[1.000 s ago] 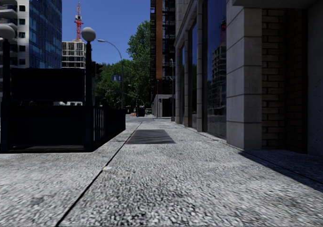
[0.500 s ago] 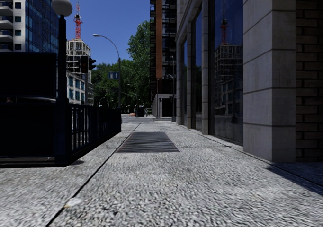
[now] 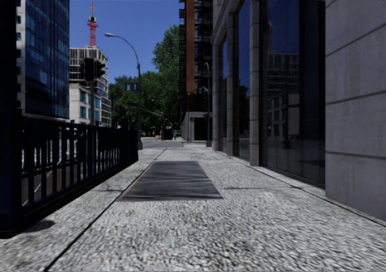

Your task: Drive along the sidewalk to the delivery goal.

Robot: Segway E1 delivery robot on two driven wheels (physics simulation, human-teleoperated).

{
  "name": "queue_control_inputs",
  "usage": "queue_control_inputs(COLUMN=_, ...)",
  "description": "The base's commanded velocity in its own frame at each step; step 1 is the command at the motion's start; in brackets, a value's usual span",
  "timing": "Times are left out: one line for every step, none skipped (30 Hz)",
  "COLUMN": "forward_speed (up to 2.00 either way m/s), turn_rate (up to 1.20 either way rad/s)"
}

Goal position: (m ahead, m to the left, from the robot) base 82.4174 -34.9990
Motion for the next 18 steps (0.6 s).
queue_control_inputs(forward_speed=2.0, turn_rate=0.0)
queue_control_inputs(forward_speed=2.0, turn_rate=0.0)
queue_control_inputs(forward_speed=2.0, turn_rate=0.0)
queue_control_inputs(forward_speed=2.0, turn_rate=0.0)
queue_control_inputs(forward_speed=2.0, turn_rate=0.0)
queue_control_inputs(forward_speed=2.0, turn_rate=0.0)
queue_control_inputs(forward_speed=2.0, turn_rate=0.0)
queue_control_inputs(forward_speed=2.0, turn_rate=0.0)
queue_control_inputs(forward_speed=2.0, turn_rate=0.0)
queue_control_inputs(forward_speed=2.0, turn_rate=0.0)
queue_control_inputs(forward_speed=2.0, turn_rate=0.0)
queue_control_inputs(forward_speed=2.0, turn_rate=0.0)
queue_control_inputs(forward_speed=2.0, turn_rate=0.0)
queue_control_inputs(forward_speed=2.0, turn_rate=0.0)
queue_control_inputs(forward_speed=2.0, turn_rate=0.0)
queue_control_inputs(forward_speed=2.0, turn_rate=0.0)
queue_control_inputs(forward_speed=2.0, turn_rate=0.0)
queue_control_inputs(forward_speed=2.0, turn_rate=0.0)
